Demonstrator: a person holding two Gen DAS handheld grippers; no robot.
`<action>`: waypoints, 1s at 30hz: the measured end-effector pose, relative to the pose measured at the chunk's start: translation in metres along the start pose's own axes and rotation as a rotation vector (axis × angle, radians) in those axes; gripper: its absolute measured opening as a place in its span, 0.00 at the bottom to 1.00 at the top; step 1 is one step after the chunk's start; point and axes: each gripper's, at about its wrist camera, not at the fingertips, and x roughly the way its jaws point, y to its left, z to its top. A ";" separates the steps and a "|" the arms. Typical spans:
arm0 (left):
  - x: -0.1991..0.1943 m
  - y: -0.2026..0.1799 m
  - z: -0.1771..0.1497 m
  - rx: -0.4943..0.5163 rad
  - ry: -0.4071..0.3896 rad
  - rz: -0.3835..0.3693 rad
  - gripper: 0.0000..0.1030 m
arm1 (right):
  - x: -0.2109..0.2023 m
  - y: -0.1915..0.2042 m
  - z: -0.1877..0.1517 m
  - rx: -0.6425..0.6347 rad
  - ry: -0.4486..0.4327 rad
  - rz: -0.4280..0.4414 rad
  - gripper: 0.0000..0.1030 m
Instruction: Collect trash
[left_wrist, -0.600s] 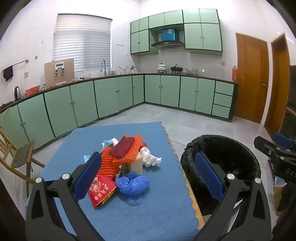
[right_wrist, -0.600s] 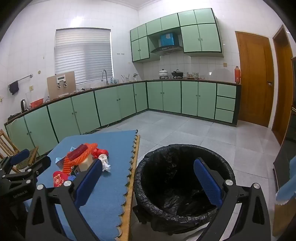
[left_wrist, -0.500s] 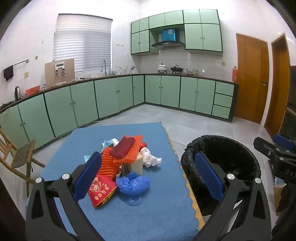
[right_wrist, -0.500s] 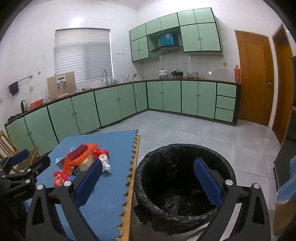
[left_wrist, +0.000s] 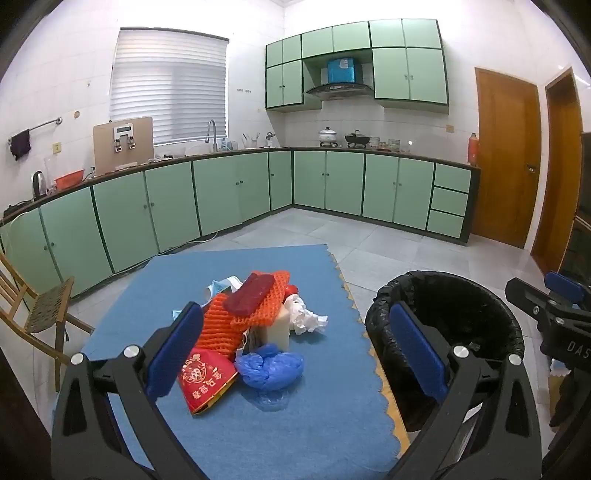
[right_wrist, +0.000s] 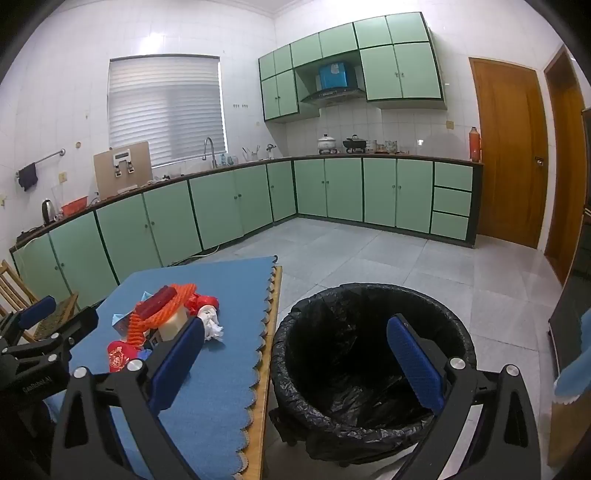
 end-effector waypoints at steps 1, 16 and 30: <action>0.001 -0.001 -0.001 0.000 0.000 0.001 0.95 | 0.000 0.000 0.000 -0.001 0.000 0.000 0.94; 0.001 -0.001 -0.001 0.000 -0.001 0.000 0.95 | 0.006 0.000 -0.002 -0.001 0.004 0.001 0.94; 0.000 0.001 0.001 -0.001 -0.004 0.001 0.95 | 0.007 -0.001 -0.002 0.002 0.006 0.000 0.94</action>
